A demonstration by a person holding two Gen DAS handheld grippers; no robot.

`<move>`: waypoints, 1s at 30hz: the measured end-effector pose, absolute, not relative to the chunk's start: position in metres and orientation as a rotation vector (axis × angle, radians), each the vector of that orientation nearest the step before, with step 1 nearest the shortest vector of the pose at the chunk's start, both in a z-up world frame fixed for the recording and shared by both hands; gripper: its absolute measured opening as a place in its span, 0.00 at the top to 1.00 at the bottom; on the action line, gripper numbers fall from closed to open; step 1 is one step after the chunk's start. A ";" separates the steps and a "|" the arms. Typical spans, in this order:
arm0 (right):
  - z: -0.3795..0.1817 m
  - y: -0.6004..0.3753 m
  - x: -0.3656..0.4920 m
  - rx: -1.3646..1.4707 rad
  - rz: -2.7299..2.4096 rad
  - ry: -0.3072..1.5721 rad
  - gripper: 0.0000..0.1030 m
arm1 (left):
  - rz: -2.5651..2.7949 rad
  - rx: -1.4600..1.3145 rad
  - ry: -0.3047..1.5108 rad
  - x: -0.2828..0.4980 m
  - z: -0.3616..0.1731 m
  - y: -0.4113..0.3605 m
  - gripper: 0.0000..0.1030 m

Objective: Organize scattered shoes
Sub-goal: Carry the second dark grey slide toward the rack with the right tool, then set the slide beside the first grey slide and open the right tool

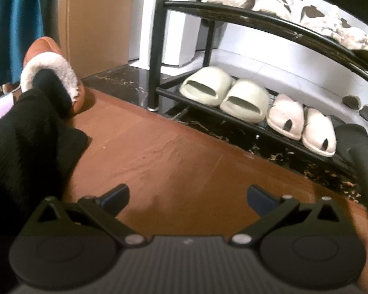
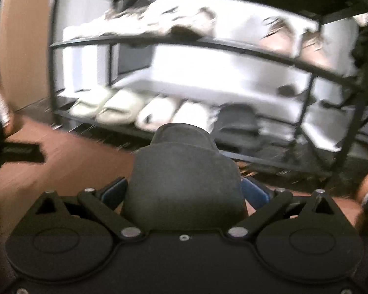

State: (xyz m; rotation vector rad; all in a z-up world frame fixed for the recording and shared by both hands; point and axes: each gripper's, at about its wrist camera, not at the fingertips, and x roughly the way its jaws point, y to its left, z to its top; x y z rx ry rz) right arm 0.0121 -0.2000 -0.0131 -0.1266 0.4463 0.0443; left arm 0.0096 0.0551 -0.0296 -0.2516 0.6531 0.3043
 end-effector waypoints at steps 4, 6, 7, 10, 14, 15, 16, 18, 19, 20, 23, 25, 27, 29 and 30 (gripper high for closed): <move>-0.003 -0.233 0.034 -0.089 -0.086 0.411 0.03 | 0.282 -0.257 0.663 0.013 -0.028 0.043 0.01; -0.003 -0.250 0.059 -0.086 -0.126 0.416 0.03 | 0.248 -0.249 0.647 0.019 -0.024 0.030 0.01; -0.004 -0.257 0.073 -0.093 -0.143 0.417 0.03 | 0.228 -0.240 0.633 0.023 -0.021 0.022 0.01; -0.007 -0.279 0.115 -0.116 -0.195 0.420 0.03 | 0.183 -0.207 0.588 0.034 -0.019 -0.002 0.01; -0.022 -0.300 0.169 -0.174 -0.211 0.429 0.02 | 0.131 -0.186 0.573 0.049 -0.025 -0.030 0.01; -0.026 -0.304 0.183 -0.190 -0.211 0.432 0.02 | 0.106 -0.188 0.574 0.053 -0.028 -0.039 0.01; -0.031 -0.309 0.196 -0.207 -0.211 0.434 0.02 | 0.086 -0.186 0.578 0.057 -0.032 -0.047 0.01; -0.040 -0.318 0.223 -0.238 -0.211 0.439 0.02 | 0.055 -0.179 0.587 0.062 -0.038 -0.059 0.01; -0.044 -0.321 0.233 -0.240 -0.212 0.441 0.02 | 0.037 -0.177 0.595 0.064 -0.041 -0.065 0.01; -0.048 -0.325 0.243 -0.243 -0.213 0.443 0.02 | 0.019 -0.175 0.601 0.066 -0.045 -0.069 0.01; -0.060 -0.334 0.270 -0.242 -0.215 0.447 0.02 | -0.014 -0.162 0.591 0.063 -0.052 -0.076 0.01; -0.068 -0.338 0.284 -0.232 -0.218 0.451 0.02 | -0.012 -0.153 0.588 0.061 -0.057 -0.077 0.01; -0.075 -0.340 0.301 -0.213 -0.224 0.457 0.02 | -0.009 -0.153 0.587 0.062 -0.062 -0.075 0.01; -0.080 -0.341 0.310 -0.193 -0.228 0.463 0.01 | 0.000 -0.152 0.603 0.065 -0.068 -0.074 0.01; -0.083 -0.344 0.316 -0.167 -0.227 0.465 0.01 | 0.002 -0.158 0.619 0.067 -0.071 -0.073 0.01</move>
